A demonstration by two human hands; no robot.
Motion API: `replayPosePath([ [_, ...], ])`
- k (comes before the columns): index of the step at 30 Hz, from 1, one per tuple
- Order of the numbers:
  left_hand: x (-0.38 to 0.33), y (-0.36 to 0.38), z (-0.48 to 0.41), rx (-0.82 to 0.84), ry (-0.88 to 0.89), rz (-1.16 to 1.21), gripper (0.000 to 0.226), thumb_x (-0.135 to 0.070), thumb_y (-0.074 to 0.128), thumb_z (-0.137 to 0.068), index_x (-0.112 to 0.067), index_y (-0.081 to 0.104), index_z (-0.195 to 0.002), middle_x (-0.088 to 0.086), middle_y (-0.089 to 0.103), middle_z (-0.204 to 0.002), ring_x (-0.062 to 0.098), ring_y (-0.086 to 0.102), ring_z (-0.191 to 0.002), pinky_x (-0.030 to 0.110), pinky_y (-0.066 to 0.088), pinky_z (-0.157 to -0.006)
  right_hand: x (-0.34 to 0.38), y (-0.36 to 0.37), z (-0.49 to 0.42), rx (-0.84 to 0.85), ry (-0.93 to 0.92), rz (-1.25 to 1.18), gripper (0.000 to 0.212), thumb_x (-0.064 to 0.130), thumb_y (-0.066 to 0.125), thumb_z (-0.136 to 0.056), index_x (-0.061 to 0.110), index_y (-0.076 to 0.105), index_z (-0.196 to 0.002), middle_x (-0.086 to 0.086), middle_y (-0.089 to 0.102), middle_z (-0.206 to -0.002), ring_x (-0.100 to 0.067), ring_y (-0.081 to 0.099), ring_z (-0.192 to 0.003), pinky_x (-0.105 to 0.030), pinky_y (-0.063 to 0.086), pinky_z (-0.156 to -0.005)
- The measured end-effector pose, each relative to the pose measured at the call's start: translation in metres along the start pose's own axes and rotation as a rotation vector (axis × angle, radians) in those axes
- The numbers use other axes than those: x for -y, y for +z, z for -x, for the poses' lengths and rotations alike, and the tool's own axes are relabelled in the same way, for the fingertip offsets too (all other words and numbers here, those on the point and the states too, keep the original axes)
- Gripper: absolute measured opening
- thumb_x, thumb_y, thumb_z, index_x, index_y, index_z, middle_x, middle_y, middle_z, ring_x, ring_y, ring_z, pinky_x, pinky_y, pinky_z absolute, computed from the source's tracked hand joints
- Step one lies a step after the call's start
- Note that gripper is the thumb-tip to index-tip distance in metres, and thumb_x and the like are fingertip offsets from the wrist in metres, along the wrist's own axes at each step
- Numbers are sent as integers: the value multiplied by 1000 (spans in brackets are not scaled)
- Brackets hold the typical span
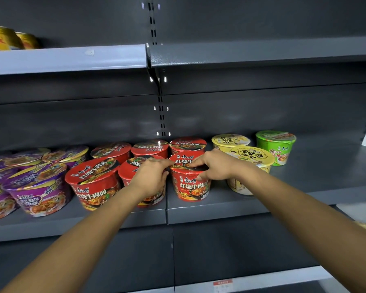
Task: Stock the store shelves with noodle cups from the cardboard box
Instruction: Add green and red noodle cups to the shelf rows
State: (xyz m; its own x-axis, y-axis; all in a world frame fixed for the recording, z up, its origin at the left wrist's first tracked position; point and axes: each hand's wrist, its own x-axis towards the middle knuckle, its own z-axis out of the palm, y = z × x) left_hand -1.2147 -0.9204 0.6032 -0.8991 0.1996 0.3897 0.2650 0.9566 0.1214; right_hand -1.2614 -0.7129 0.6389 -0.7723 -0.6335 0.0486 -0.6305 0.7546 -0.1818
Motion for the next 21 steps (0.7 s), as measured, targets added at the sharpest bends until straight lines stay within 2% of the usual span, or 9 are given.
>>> replayPosePath([
  [3, 3, 2, -1, -1, 0, 5, 44, -9, 50, -94, -19, 51, -136, 2, 56, -135, 24, 48, -124, 30, 36, -103, 0, -6, 3, 58, -1, -39, 53, 25, 65, -88, 26, 48, -138, 6, 48, -142, -16, 43, -130, -29, 35, -108],
  [12, 5, 7, 0, -40, 29, 25, 44, -4, 51, -92, -16, 53, -134, 5, 59, -131, 25, 50, -121, 31, 37, -103, -4, -8, 1, 50, 42, -117, 54, 20, 71, -83, 29, 53, -133, 9, 50, -140, -15, 42, -130, -31, 35, -109],
  [17, 8, 9, -1, -44, 36, 28, 45, -4, 51, -91, -17, 52, -134, 5, 57, -133, 25, 49, -123, 32, 36, -105, -4, -7, -1, 29, 41, -98, 53, 20, 72, -83, 28, 55, -132, 9, 51, -139, -14, 43, -129, -26, 34, -104],
  [21, 9, 9, -1, -44, 39, 31, 45, -4, 51, -91, -16, 52, -134, 6, 57, -133, 26, 49, -122, 33, 37, -105, -2, -7, 0, 38, 45, -109, 53, 21, 71, -84, 29, 53, -133, 7, 50, -140, -17, 43, -129, -31, 37, -107],
])
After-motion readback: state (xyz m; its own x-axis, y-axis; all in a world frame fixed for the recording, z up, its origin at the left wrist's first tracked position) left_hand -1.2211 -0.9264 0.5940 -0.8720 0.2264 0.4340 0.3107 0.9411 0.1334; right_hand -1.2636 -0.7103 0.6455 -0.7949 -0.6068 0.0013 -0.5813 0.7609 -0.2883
